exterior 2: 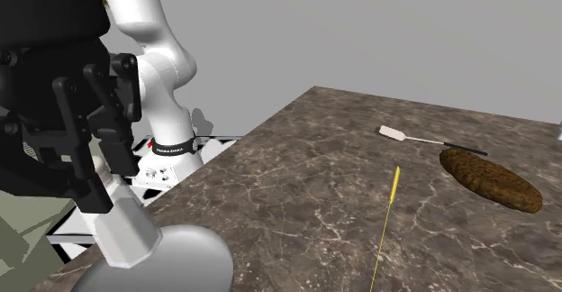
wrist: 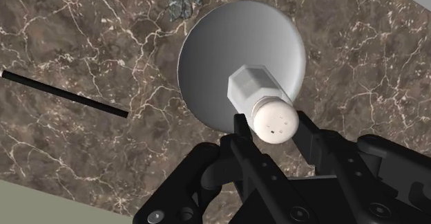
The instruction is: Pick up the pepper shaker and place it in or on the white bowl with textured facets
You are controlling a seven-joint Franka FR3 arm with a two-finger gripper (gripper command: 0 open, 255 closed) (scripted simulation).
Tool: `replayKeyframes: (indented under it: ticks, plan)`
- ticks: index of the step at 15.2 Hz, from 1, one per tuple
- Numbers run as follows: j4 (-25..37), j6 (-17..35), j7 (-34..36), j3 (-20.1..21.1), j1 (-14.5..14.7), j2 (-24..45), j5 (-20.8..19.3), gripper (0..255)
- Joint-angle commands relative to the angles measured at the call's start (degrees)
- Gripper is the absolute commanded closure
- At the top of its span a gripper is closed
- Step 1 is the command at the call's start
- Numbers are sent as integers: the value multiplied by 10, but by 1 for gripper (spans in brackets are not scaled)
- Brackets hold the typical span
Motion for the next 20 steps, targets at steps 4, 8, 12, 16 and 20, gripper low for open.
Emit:
replayKeyframes:
  ticks: [4, 8, 12, 16, 20]
  plan:
    - [-37, 39, 0, -2, -1, 2, 1, 255]
    - [-63, 70, -4, -6, -1, 9, 5, 255]
    - [-84, 97, -9, -10, -2, 18, 11, 255]
    - [-84, 97, -9, -10, -2, 18, 11, 255]
    - [-85, 97, -9, -10, -2, 18, 11, 0]
